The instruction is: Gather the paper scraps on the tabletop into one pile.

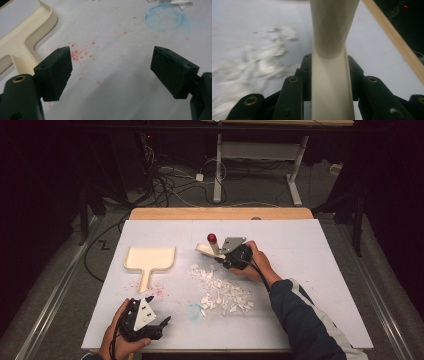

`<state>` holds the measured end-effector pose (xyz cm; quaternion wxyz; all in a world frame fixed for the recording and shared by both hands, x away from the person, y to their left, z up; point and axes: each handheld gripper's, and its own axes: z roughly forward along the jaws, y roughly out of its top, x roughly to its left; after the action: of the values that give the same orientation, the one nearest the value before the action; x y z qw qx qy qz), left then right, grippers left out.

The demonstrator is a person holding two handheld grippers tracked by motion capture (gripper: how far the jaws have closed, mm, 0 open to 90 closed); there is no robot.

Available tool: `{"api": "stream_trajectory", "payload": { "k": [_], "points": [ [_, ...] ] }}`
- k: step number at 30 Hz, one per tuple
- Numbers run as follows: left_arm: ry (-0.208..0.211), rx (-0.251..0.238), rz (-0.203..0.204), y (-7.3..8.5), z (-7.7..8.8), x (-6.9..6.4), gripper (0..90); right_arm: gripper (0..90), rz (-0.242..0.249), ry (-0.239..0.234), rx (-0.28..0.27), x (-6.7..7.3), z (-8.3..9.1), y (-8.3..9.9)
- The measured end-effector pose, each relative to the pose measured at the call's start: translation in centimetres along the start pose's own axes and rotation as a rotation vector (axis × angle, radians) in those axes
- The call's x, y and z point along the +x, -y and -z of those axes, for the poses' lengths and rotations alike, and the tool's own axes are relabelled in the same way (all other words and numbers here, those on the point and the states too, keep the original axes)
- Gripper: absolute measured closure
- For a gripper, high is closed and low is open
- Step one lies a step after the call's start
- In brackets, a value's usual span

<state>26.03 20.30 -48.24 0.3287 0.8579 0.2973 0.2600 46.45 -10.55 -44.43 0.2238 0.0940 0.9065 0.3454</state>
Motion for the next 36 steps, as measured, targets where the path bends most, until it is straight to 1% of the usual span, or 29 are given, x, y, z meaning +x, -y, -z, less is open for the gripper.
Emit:
{"api": "stream_trajectory", "payload": {
  "k": [1,2,3,4,6,7,9,10,12,13,14,16,17,18,19,20,21,22,23,24,27,28,29,30,31,32,33,34,36],
  "points": [
    [0.001,-0.001,0.0,0.0,0.0,0.0,16.8,67.7,0.02,-0.026,-0.003,0.4,0.4,0.1],
    [0.006,-0.003,0.003,0.0,0.0,0.0,16.9,67.5,0.048,-0.065,-0.013,1.0,1.0,0.4],
    [0.006,-0.003,0.003,0.0,0.0,0.0,16.8,67.5,0.048,-0.065,-0.013,1.0,1.0,0.4],
    [0.007,-0.003,0.0,-0.1,0.0,0.0,16.8,67.4,0.06,-0.103,-0.019,1.2,1.4,0.6],
    [0.012,-0.001,-0.014,-0.2,0.0,-0.1,16.8,67.4,0.088,-0.115,-0.026,1.8,2.0,0.8],
    [0.015,-0.004,-0.012,-0.2,0.0,-0.1,16.8,67.5,0.089,-0.142,-0.041,2.3,2.8,1.1],
    [0.017,-0.006,-0.017,-0.3,0.0,-0.2,16.8,67.5,0.093,-0.144,-0.043,2.5,3.1,1.3],
    [0.017,-0.008,-0.018,-0.3,0.0,-0.2,16.8,67.6,0.099,-0.162,-0.046,2.8,3.6,1.5],
    [0.02,-0.008,-0.023,-0.3,0.1,-0.3,16.8,67.6,0.106,-0.173,-0.053,3.3,4.4,1.9],
    [0.021,-0.008,-0.025,-0.3,0.1,-0.3,16.8,67.7,0.112,-0.188,-0.058,3.5,4.8,2.0],
    [0.023,-0.008,-0.026,-0.3,0.1,-0.3,16.8,67.7,0.108,-0.191,-0.06,3.6,5.1,2.1],
    [0.024,-0.006,-0.025,-0.3,0.1,-0.3,16.8,67.9,0.12,-0.198,-0.062,4.1,6.1,2.3],
    [0.025,-0.005,-0.026,-0.3,0.1,-0.3,16.8,68.0,0.129,-0.193,-0.066,4.2,6.5,2.4],
    [0.025,-0.006,-0.026,-0.3,0.1,-0.3,16.8,68.0,0.124,-0.186,-0.069,4.2,6.9,2.4],
    [0.023,-0.005,-0.026,-0.4,0.1,-0.3,16.8,68.1,0.117,-0.195,-0.077,4.1,7.2,2.4],
    [0.022,-0.005,-0.027,-0.4,0.1,-0.3,16.8,68.1,0.116,-0.194,-0.085,4.0,7.4,2.5],
    [0.022,-0.007,-0.025,-0.4,0.2,-0.3,16.8,68.1,0.097,-0.164,-0.104,3.6,8.0,2.4],
    [0.021,-0.007,-0.025,-0.4,0.2,-0.3,16.8,68.1,0.097,-0.164,-0.104,3.6,8.0,2.4],
    [0.019,-0.008,-0.026,-0.5,0.2,-0.2,16.8,68.1,0.084,-0.16,-0.119,3.3,8.1,2.3],
    [0.018,-0.008,-0.025,-0.5,0.1,-0.2,16.8,68.1,0.074,-0.14,-0.134,2.9,8.3,2.2],
    [0.018,-0.003,-0.027,-0.5,0.1,-0.2,16.8,68.1,0.06,-0.099,-0.144,2.0,8.3,1.8],
    [0.017,-0.002,-0.027,-0.5,0.1,-0.2,16.8,68.1,0.055,-0.081,-0.138,1.7,8.1,1.6],
    [0.017,-0.001,-0.026,-0.5,0.0,-0.1,16.8,68.1,0.053,-0.044,-0.115,1.0,7.1,1.2],
    [0.019,-0.001,-0.024,-0.5,0.0,0.0,16.8,68.1,0.053,-0.044,-0.115,1.0,7.1,1.2],
    [0.018,-0.003,-0.023,-0.5,-0.1,0.0,16.8,68.1,0.047,-0.023,-0.106,0.7,6.6,1.0],
    [0.019,-0.004,-0.02,-0.5,-0.1,0.0,16.8,68.2,0.038,0.0,-0.097,0.2,5.3,0.5],
    [0.02,-0.005,-0.018,-0.5,-0.1,0.0,16.8,68.1,0.039,0.014,-0.091,0.1,4.8,0.4],
    [0.021,-0.007,-0.019,-0.5,-0.1,0.0,16.8,68.1,0.039,0.014,-0.091,0.1,4.8,0.4],
    [0.024,-0.005,-0.021,-0.5,-0.2,0.0,16.8,68.1,0.032,0.035,-0.073,-0.1,3.2,-0.2]
  ]
}}
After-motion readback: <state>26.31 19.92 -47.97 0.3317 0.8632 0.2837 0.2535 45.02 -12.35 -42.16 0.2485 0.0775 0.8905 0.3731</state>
